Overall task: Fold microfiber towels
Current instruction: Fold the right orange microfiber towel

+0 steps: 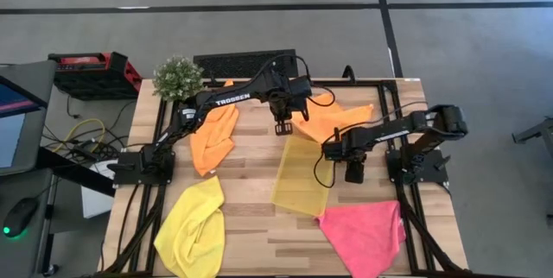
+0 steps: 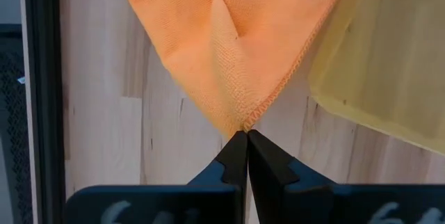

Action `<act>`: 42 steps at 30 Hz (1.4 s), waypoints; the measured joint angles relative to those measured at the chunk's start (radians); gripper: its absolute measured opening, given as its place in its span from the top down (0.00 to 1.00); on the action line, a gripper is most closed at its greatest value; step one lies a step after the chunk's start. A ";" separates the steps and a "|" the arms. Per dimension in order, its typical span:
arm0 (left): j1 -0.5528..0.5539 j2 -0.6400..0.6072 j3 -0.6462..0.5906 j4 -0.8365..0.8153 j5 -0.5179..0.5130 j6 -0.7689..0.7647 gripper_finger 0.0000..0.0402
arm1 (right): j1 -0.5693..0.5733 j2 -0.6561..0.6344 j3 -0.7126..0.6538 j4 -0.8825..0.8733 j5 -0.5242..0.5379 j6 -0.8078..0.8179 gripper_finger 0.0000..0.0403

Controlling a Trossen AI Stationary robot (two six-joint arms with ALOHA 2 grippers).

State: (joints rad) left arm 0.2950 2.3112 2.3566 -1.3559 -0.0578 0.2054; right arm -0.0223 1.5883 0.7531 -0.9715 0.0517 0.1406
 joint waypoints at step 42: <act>0.037 -0.191 0.000 0.071 -0.288 -0.006 1.00 | -0.137 -0.350 0.364 -0.538 0.321 0.071 0.99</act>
State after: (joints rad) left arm 0.3317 2.1201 2.3562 -1.2852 -0.3462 0.1995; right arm -0.1593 1.2386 1.1169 -1.5096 0.3730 0.2111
